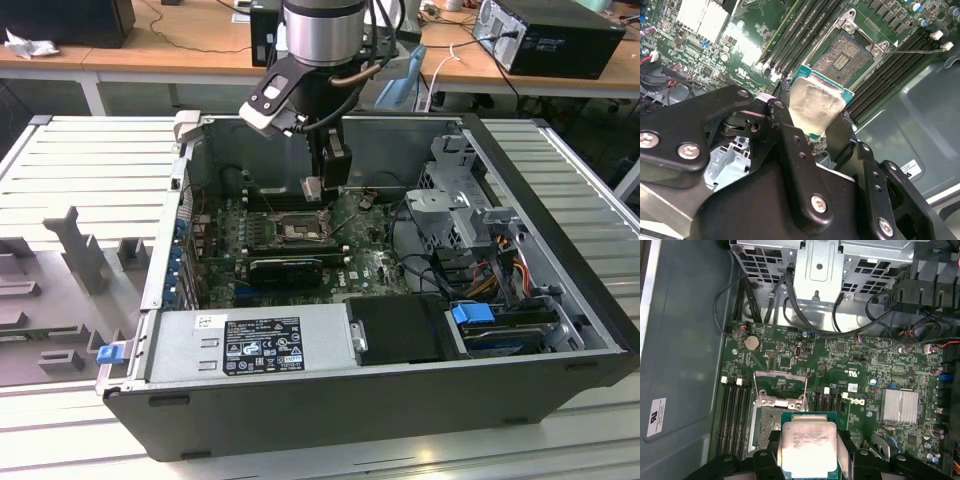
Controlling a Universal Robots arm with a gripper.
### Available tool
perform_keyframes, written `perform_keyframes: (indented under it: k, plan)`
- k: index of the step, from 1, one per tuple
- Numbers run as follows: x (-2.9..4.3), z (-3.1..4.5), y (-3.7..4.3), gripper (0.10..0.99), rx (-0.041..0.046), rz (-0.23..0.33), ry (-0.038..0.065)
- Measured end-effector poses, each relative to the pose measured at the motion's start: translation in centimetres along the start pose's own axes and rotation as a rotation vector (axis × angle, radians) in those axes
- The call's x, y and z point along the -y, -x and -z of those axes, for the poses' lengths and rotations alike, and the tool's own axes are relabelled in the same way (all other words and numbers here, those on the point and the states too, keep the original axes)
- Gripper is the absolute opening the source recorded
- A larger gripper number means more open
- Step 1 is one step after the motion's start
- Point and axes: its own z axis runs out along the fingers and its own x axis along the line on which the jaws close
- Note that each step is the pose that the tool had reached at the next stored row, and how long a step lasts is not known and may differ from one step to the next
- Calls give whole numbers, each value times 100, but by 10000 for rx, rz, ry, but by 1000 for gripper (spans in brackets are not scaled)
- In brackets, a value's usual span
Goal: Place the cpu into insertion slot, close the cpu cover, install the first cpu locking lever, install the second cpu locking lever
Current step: 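Place the cpu into insertion slot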
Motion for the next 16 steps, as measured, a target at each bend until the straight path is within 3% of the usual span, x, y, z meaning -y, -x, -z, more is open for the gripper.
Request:
perform_keyframes:
  k: [16]
  plan:
    - [9, -97, 2, 529, 1, 0, 0]
